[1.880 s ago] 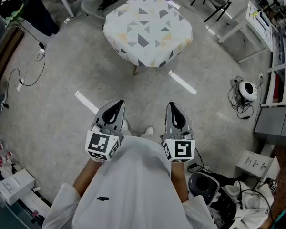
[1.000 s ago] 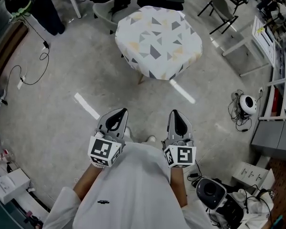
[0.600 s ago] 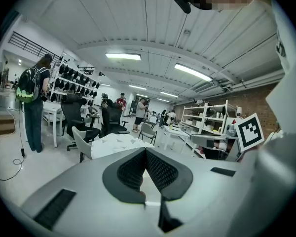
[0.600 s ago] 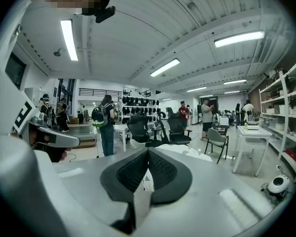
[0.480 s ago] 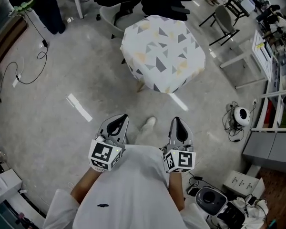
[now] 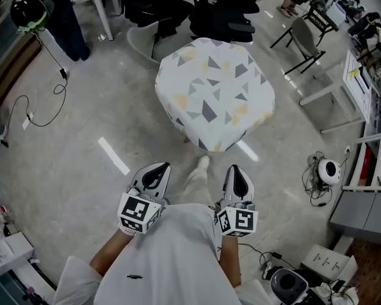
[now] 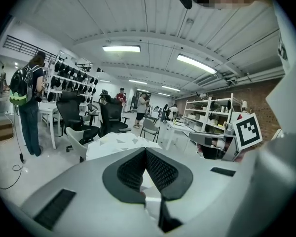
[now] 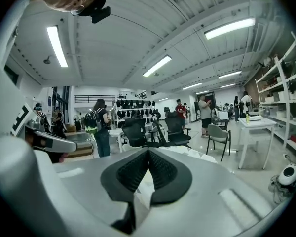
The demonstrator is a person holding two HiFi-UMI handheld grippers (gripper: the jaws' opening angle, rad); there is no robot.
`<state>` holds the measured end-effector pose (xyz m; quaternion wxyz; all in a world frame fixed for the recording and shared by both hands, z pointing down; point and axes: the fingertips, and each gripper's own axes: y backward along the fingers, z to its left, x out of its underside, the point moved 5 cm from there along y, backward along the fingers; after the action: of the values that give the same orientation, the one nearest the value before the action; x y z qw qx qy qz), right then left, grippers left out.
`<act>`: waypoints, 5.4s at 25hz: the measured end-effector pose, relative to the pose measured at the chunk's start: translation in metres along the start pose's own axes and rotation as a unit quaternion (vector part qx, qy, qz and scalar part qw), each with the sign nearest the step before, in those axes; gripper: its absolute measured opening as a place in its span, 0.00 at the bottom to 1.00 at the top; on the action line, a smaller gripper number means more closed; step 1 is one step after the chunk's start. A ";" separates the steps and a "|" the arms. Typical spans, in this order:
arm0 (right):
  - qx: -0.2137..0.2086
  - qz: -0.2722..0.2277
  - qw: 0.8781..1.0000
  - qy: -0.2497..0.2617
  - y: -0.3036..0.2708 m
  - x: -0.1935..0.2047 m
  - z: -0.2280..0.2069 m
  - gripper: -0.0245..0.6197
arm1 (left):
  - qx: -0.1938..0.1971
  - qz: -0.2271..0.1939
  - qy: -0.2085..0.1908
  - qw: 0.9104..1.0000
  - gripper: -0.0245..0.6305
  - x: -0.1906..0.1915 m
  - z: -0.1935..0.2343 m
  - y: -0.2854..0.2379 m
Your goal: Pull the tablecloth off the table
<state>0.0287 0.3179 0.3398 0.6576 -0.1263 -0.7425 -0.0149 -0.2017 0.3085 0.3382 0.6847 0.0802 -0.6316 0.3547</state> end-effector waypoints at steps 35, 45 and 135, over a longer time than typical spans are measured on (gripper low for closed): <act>-0.044 0.042 0.998 -0.003 -0.260 -0.070 -0.198 0.05 | -0.032 0.045 -0.014 0.998 0.05 -0.134 0.034 -0.296; -0.007 0.067 0.998 0.012 -0.311 -0.060 -0.204 0.09 | 0.004 0.046 -0.004 0.999 0.05 -0.140 0.078 -0.326; -0.064 0.342 0.925 0.154 -0.587 0.113 -0.408 0.11 | -0.065 0.168 -0.027 0.983 0.37 -0.054 0.273 -0.557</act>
<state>0.2919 -0.3080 0.5904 0.7196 -0.4107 -0.5411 0.1441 -0.0927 -0.2743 0.5284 0.6018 -0.0622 -0.6760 0.4207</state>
